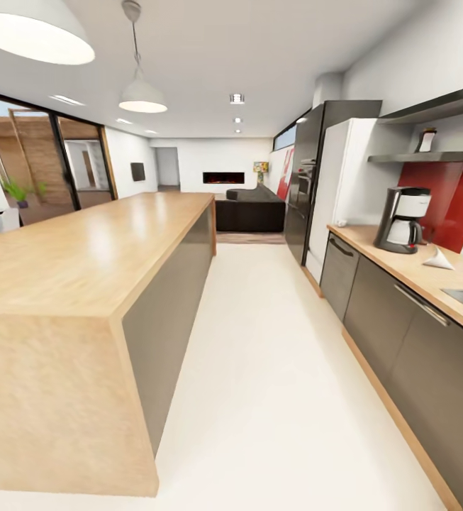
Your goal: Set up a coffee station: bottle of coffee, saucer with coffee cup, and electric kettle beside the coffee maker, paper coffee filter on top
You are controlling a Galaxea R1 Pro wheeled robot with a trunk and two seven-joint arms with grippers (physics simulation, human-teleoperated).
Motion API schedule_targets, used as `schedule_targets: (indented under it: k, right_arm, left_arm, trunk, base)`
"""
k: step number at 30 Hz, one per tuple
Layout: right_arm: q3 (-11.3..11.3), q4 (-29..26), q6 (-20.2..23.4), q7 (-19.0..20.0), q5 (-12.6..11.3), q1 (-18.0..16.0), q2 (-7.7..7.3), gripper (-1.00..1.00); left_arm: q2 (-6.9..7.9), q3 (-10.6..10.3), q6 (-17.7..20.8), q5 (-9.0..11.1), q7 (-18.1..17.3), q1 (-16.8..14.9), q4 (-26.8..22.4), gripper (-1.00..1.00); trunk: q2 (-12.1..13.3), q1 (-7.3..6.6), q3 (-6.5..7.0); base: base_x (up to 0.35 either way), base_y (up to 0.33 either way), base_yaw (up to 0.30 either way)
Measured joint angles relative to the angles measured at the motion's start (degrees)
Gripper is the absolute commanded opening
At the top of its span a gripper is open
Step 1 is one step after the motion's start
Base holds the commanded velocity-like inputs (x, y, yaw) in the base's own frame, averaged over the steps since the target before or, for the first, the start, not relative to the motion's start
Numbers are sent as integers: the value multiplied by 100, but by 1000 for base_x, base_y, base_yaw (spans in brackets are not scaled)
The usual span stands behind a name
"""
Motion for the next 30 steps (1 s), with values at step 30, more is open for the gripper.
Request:
schedule_targets:
  k: [30]
  right_arm:
    - [-8,0,-5,0,0,0,-15,100]
  left_arm:
    - [-8,16,0,0,0,0,-12,100]
  trunk:
    - [1204,-659,509]
  base:
    - [0,0,-117]
